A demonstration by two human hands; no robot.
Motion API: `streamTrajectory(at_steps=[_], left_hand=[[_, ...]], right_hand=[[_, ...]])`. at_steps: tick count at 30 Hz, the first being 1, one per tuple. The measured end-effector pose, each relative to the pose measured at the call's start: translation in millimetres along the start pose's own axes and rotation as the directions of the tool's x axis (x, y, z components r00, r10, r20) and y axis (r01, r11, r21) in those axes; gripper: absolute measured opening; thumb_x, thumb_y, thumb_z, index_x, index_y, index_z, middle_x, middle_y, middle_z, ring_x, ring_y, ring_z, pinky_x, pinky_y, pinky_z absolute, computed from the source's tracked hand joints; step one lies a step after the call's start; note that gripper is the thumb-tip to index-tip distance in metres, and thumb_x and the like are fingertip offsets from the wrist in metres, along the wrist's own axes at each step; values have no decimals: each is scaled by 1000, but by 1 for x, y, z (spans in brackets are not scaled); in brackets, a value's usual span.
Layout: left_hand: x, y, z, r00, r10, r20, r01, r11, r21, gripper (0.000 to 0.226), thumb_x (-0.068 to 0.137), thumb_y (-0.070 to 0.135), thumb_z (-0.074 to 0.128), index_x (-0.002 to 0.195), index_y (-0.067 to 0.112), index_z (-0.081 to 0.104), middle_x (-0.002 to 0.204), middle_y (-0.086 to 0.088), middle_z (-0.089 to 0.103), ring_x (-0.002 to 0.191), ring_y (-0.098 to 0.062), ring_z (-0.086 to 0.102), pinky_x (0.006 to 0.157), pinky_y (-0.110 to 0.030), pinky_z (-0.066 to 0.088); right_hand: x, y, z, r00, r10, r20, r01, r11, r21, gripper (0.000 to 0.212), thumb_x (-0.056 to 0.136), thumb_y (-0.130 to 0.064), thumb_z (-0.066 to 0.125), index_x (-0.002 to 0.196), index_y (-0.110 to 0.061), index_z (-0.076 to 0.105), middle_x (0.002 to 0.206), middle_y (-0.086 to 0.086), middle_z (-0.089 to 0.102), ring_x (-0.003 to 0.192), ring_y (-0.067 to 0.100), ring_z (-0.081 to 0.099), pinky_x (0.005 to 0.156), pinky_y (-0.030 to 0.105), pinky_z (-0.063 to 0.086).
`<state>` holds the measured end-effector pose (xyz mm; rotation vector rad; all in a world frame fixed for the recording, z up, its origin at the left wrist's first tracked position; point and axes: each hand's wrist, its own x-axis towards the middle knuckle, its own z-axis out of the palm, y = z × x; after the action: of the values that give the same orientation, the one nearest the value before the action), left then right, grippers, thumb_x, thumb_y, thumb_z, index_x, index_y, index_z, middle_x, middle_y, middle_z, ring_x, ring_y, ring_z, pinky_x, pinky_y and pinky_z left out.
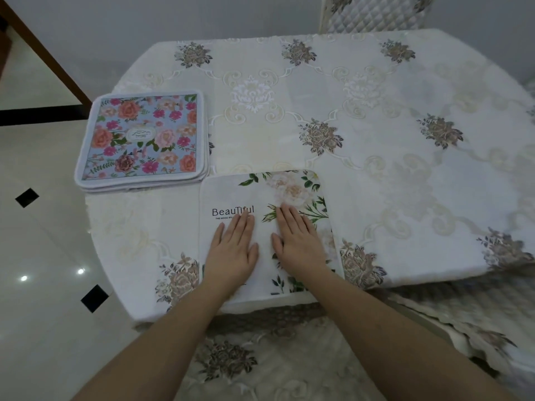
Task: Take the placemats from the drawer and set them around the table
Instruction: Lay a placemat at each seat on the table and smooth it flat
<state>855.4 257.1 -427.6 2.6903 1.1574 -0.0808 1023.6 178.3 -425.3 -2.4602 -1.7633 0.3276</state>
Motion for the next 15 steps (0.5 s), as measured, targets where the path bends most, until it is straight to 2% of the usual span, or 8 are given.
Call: streamTrajectory(at_steps=[2,9,15], left_hand=[[-6,-6,1,1000,9,-6,-9,1000,10,67,100,49,10,159,19,-1,165,4,-6,153,-11,-6,124,-38,-3],[-21,-26,1,998,53,34,-54,998,28,67,100,54,3,157,21,-12,164,4,-18,151,-11,-18,120,-29,-14],[-45,-44,-8,992,109,57,-110,994,11,67,99,51,1,157,17,-3,164,3,-7,153,-14,-2,124,-33,-2]], right_hand=[[-6,13,-2,1000,21,11,-21,1000,7,63,102,-45,17,158,-17,5,165,-2,3,152,11,-2,123,33,-4],[-19,46,-6,999,44,21,-44,998,46,62,102,-47,7,158,-22,-2,164,-8,-6,150,4,-10,122,29,-6],[-32,73,-17,999,1,54,0,1000,-26,58,104,-42,9,157,-21,-3,165,-7,-7,148,3,-13,121,28,-8]])
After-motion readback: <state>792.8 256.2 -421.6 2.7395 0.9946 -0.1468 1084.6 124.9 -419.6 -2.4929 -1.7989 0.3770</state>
